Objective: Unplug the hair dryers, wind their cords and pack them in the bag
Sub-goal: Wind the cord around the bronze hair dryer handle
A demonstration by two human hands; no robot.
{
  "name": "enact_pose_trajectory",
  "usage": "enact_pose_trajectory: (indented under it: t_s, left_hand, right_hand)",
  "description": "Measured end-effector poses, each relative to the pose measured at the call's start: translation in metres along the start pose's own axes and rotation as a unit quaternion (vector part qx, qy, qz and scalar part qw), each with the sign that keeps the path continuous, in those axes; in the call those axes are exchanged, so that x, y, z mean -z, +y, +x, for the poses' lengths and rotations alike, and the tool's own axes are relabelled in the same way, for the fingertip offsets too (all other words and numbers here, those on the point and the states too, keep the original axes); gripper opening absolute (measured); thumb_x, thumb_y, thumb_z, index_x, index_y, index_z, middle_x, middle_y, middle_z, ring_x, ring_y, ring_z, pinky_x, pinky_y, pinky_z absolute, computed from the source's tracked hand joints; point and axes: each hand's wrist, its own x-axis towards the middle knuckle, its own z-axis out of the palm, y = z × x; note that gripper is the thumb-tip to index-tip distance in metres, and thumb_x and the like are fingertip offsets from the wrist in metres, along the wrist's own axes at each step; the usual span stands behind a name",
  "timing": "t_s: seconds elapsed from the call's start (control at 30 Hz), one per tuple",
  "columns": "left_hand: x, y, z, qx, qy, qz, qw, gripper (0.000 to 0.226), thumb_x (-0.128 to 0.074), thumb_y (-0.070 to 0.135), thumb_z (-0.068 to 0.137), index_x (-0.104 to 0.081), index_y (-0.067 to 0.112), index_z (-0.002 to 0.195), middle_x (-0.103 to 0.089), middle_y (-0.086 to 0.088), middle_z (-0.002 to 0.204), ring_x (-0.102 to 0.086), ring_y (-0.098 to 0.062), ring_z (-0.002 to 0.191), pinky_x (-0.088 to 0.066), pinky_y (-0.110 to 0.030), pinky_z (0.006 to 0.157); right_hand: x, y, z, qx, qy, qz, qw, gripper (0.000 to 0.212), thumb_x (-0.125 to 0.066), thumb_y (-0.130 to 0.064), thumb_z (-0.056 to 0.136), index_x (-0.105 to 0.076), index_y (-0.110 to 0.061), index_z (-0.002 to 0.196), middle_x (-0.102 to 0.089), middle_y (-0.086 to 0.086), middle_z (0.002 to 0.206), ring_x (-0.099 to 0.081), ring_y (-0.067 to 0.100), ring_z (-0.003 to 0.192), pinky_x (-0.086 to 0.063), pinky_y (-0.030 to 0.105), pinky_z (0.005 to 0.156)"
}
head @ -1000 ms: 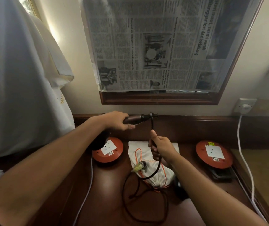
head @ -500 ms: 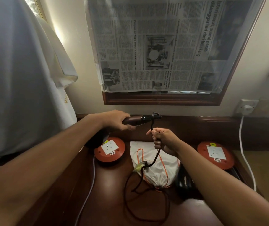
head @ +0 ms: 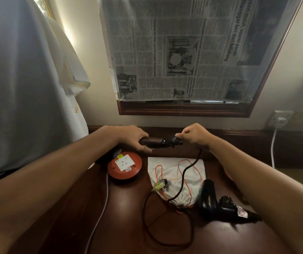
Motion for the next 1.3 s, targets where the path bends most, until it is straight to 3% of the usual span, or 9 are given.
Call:
enact_pose_trajectory:
  t_s: [0.13, 0.27, 0.53, 0.77, 0.93, 1.1, 1.2, 1.3]
  left_hand:
    - [-0.002, 0.002, 0.005, 0.021, -0.023, 0.023, 0.999, 0.031, -0.06, 0.055, 0.085, -0.054, 0.027, 0.096, -0.061, 0.0, 0.096, -0.059, -0.016, 0.09, -0.048, -0.032, 0.083]
    - [-0.004, -0.002, 0.01, 0.047, -0.028, 0.03, 0.998, 0.031, -0.06, 0.053, 0.086, -0.054, 0.026, 0.098, -0.06, 0.0, 0.096, -0.059, -0.015, 0.089, -0.048, -0.03, 0.08]
    - [-0.009, 0.001, 0.021, 0.061, -0.034, 0.041, 0.997, 0.034, -0.062, 0.051, 0.085, -0.058, 0.024, 0.105, -0.062, -0.001, 0.097, -0.059, -0.015, 0.088, -0.051, -0.033, 0.084]
    - [-0.01, -0.007, 0.029, 0.086, -0.016, 0.05, 0.995, 0.029, -0.06, 0.056, 0.084, -0.055, 0.029, 0.093, -0.061, 0.001, 0.095, -0.059, -0.015, 0.086, -0.051, -0.035, 0.084]
    - [-0.009, -0.011, 0.03, 0.105, 0.0, 0.033, 0.994, 0.028, -0.056, 0.056, 0.088, -0.048, 0.03, 0.08, -0.055, 0.003, 0.087, -0.054, -0.012, 0.08, -0.042, -0.029, 0.075]
    - [-0.011, -0.015, 0.032, 0.098, -0.001, 0.001, 0.995, 0.03, -0.054, 0.057, 0.089, -0.052, 0.027, 0.086, -0.058, 0.002, 0.089, -0.055, -0.011, 0.079, -0.042, -0.026, 0.072]
    - [-0.01, -0.015, 0.032, 0.085, 0.004, -0.012, 0.996, 0.039, -0.053, 0.057, 0.089, -0.057, 0.019, 0.097, -0.061, -0.002, 0.095, -0.056, -0.013, 0.082, -0.045, -0.029, 0.08]
    - [-0.007, -0.014, 0.03, 0.079, 0.015, -0.02, 0.997, 0.036, -0.053, 0.057, 0.089, -0.055, 0.021, 0.091, -0.06, -0.002, 0.096, -0.057, -0.015, 0.084, -0.046, -0.031, 0.084]
  right_hand:
    - [0.015, -0.011, 0.004, 0.054, 0.038, -0.015, 0.998, 0.016, -0.073, -0.031, 0.081, -0.076, -0.015, 0.077, -0.071, 0.014, 0.075, -0.059, 0.016, 0.068, -0.05, 0.034, 0.068]
    - [0.021, -0.022, -0.001, 0.097, 0.07, -0.016, 0.993, 0.012, -0.075, -0.025, 0.081, -0.076, -0.013, 0.082, -0.071, 0.002, 0.079, -0.062, 0.009, 0.075, -0.048, 0.024, 0.074]
    - [0.006, -0.028, -0.008, 0.121, 0.079, -0.043, 0.989, 0.012, -0.072, -0.022, 0.083, -0.075, -0.012, 0.087, -0.07, -0.001, 0.081, -0.06, 0.002, 0.074, -0.041, 0.011, 0.064]
    - [-0.005, -0.035, -0.013, 0.138, 0.082, -0.028, 0.987, 0.009, -0.07, -0.02, 0.085, -0.074, -0.012, 0.087, -0.07, 0.0, 0.079, -0.064, 0.007, 0.074, -0.045, 0.013, 0.062]
    - [-0.017, -0.031, -0.02, 0.144, 0.1, 0.011, 0.984, 0.006, -0.069, -0.018, 0.086, -0.073, -0.015, 0.087, -0.067, -0.004, 0.072, -0.059, 0.002, 0.063, -0.044, 0.012, 0.056]
    - [-0.027, -0.023, -0.027, 0.142, 0.133, 0.062, 0.979, 0.008, -0.068, -0.016, 0.087, -0.075, -0.014, 0.089, -0.069, -0.002, 0.075, -0.059, 0.007, 0.063, -0.047, 0.015, 0.056]
    - [-0.034, -0.021, -0.032, 0.141, 0.154, 0.076, 0.975, 0.012, -0.066, -0.013, 0.088, -0.076, -0.01, 0.094, -0.071, -0.001, 0.081, -0.064, 0.007, 0.073, -0.046, 0.009, 0.062]
    - [-0.04, -0.016, -0.037, 0.135, 0.152, 0.104, 0.974, 0.019, -0.063, -0.011, 0.09, -0.074, -0.01, 0.105, -0.072, -0.002, 0.096, -0.065, 0.005, 0.088, -0.046, 0.005, 0.072]
